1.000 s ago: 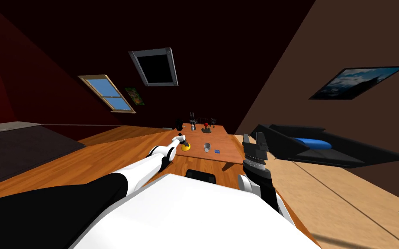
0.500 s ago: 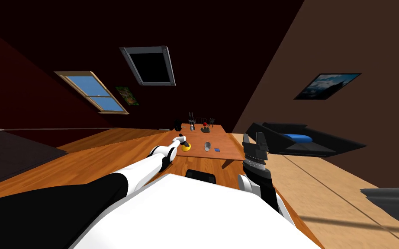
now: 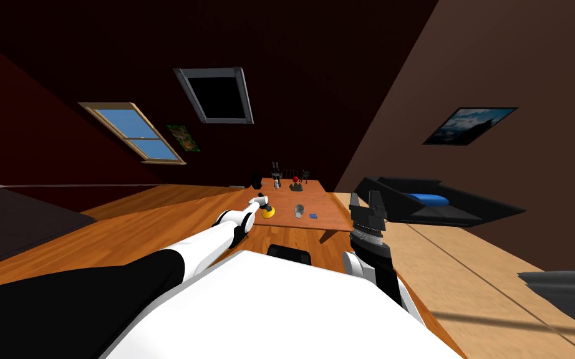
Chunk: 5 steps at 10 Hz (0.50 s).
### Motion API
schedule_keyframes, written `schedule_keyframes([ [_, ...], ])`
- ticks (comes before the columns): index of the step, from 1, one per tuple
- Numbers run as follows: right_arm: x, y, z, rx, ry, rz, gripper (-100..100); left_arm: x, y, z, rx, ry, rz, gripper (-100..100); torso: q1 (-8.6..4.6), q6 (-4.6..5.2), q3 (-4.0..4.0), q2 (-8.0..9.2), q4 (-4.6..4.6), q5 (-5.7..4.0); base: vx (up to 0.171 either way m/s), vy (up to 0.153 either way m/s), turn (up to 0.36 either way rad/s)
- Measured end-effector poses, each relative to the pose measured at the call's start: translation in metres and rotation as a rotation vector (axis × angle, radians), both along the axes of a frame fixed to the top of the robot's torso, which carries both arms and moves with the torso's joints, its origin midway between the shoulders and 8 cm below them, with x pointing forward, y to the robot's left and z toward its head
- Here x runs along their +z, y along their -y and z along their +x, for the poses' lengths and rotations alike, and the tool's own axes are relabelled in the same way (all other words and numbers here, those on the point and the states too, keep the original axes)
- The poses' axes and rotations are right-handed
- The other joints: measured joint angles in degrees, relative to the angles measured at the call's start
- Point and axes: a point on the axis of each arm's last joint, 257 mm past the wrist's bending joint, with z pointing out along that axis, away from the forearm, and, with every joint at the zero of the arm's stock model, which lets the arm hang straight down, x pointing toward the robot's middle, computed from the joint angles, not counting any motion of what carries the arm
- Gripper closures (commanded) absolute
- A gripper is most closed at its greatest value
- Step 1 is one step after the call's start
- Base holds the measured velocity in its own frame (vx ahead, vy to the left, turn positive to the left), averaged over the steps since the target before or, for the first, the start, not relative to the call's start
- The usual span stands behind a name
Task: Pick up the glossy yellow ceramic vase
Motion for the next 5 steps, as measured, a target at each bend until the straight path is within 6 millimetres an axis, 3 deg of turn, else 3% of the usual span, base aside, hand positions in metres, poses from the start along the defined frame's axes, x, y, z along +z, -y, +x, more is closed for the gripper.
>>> schedule_keyframes([
  [1, 0.0, 0.0, 0.0, 0.0, 0.0, 0.0, 0, 0.0001, 0.0, 0.0001, 0.0, 0.0, 0.0, 100, 0.0, 0.0, 0.0, 0.0, 0.0, 0.0, 0.023, -0.055, 0.174],
  [5, 0.0, 0.0, 0.0, 0.0, 0.0, 0.0, 0, 0.0077, -0.0036, 0.0024, -0.052, 0.0, 0.001, 100, -0.4, 0.0, -0.05, -0.1, -0.01, -0.09, 0.034, -0.096, 0.168],
])
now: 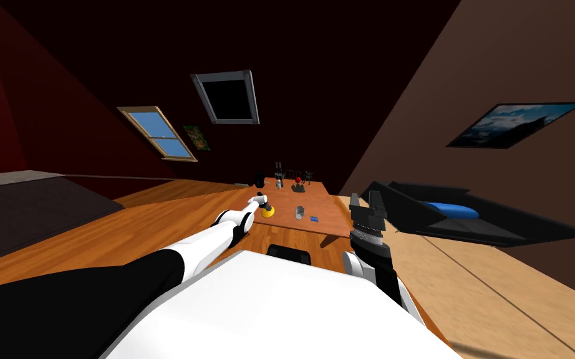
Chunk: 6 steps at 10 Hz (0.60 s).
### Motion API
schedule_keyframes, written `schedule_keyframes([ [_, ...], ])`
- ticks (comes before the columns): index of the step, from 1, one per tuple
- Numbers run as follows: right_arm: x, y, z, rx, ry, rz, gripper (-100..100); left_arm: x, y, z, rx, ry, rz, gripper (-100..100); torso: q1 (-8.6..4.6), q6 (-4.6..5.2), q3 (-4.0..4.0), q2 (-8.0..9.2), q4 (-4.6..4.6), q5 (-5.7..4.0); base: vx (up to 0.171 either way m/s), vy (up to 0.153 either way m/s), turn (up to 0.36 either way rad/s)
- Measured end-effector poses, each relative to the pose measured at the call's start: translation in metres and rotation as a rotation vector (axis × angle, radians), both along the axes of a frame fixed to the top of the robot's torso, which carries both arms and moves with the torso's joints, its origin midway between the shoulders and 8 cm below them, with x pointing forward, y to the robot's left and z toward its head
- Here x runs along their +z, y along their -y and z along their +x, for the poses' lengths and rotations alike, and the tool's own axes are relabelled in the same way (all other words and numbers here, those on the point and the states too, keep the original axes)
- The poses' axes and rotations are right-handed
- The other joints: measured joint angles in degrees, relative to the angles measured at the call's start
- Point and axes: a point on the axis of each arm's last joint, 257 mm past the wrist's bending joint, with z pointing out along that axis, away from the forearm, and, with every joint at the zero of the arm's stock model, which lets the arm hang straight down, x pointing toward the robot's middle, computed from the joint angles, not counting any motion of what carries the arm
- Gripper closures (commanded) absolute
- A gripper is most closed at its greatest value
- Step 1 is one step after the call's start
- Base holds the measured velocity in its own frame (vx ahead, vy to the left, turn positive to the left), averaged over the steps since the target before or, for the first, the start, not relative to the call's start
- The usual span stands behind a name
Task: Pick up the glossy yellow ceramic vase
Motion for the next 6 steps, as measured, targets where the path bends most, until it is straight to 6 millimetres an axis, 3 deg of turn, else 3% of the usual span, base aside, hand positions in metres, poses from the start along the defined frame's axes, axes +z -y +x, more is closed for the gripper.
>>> schedule_keyframes([
  [5, 0.0, 0.0, 0.0, 0.0, 0.0, 0.0, 0, 0.0114, -0.0028, 0.0036, -0.075, 0.0, -0.002, 100, 0.06, 0.01, 0.03, 0.03, 0.03, 0.0, 0.021, -0.076, 0.123],
  [6, 0.0, 0.0, 0.0, 0.0, 0.0, 0.0, 0, 0.0116, -0.003, 0.0032, -0.079, -0.002, -0.002, 0, 0.19, 0.05, 0.05, 0.06, 0.04, 0.03, 0.002, -0.007, -0.006],
])
